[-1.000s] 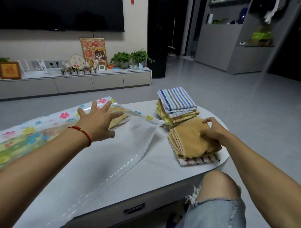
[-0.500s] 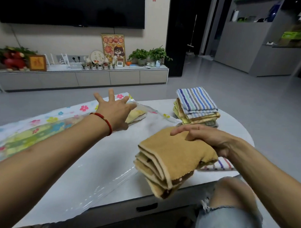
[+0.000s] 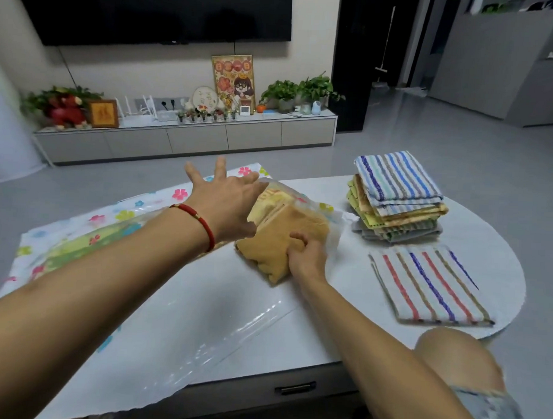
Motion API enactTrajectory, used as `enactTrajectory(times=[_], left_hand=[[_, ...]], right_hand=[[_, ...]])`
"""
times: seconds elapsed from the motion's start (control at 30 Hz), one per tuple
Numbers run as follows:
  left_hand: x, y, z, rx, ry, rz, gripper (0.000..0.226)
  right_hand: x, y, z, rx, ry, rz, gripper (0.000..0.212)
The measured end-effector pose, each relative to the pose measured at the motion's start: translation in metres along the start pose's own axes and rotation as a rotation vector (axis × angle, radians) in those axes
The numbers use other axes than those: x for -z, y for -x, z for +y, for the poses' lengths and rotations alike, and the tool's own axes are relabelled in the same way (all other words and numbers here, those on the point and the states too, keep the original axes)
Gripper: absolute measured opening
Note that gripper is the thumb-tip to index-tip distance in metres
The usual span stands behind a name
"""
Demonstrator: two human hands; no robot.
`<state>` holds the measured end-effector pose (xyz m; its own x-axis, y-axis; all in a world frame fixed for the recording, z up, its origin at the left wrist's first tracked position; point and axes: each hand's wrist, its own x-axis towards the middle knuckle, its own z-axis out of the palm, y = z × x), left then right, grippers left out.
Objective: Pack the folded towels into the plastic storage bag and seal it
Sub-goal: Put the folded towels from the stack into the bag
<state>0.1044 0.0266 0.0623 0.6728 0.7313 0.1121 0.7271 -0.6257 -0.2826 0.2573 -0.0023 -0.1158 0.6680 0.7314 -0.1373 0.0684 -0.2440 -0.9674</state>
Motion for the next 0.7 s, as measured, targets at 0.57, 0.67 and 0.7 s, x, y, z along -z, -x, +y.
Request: enactTrajectory(times=[0.57,0.67,0.7], left_hand=[[-0.009,0.008,0.006,-0.012,0.038,0.009,0.082],[-0.015,0.007,0.007,-0.007,0.047,0.032,0.081],[-0.016,0.006,0.007,-0.005,0.051,0.039,0.08]], right_hand=[[0.113,0.029,-0.02,0.258,0.715,-0.272,0.027],[0.178,0.027,-0.007,0.148,0.715,-0.095,0.023],[0.198,0.022,-0.003,0.148,0.735,0.017,0.027]])
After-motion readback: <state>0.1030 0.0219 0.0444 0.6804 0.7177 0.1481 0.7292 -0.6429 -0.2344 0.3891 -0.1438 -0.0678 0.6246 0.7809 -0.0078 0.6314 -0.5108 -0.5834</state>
